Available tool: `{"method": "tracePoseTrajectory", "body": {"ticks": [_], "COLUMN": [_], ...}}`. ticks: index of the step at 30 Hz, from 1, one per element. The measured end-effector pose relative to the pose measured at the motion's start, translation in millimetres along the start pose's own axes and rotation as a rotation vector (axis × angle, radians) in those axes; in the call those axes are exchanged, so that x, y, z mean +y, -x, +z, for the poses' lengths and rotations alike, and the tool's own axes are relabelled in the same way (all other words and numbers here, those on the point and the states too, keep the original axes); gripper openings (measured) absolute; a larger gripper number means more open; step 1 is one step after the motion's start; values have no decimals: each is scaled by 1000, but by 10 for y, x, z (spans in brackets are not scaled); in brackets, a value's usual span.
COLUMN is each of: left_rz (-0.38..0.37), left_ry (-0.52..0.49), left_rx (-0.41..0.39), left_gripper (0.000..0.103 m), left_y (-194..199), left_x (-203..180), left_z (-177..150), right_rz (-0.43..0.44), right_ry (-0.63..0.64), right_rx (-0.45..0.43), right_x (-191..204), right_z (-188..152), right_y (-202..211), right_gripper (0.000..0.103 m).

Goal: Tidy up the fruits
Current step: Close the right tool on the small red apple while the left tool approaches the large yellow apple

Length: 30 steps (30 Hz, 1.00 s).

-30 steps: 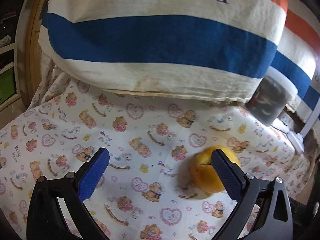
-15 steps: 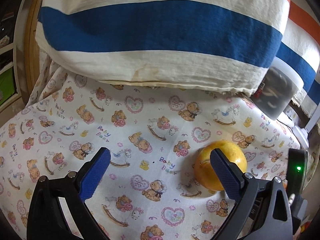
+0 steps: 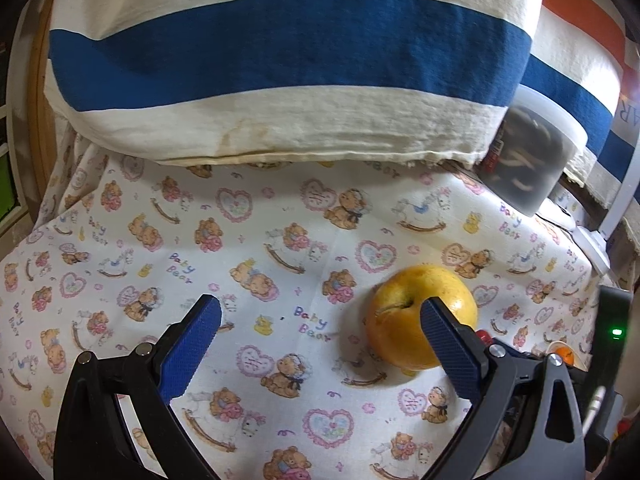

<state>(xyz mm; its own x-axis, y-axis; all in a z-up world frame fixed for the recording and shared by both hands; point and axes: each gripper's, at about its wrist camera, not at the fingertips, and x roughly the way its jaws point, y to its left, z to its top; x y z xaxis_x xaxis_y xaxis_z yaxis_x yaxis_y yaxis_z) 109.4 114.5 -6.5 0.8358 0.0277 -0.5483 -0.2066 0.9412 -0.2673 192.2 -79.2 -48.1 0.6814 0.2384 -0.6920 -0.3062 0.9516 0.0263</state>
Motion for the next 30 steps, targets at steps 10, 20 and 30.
{"method": "tracePoseTrajectory", "body": {"ticks": [10, 20, 30], "left_rz": [-66, -98, 35], "left_ry": [-53, -448, -639], "left_rx": [26, 38, 107], "left_gripper": [91, 84, 84], "left_y": [-64, -74, -470], "left_x": [-114, -814, -1211], "left_z": [-44, -296, -412], "right_rz": [-58, -61, -58], "right_ry": [-64, -179, -251], "right_rx": [-195, -241, -260], "right_x": [-157, -488, -753], "right_z": [-68, -83, -83], "right_y": [483, 583, 728], "right_gripper": [29, 29, 29]}}
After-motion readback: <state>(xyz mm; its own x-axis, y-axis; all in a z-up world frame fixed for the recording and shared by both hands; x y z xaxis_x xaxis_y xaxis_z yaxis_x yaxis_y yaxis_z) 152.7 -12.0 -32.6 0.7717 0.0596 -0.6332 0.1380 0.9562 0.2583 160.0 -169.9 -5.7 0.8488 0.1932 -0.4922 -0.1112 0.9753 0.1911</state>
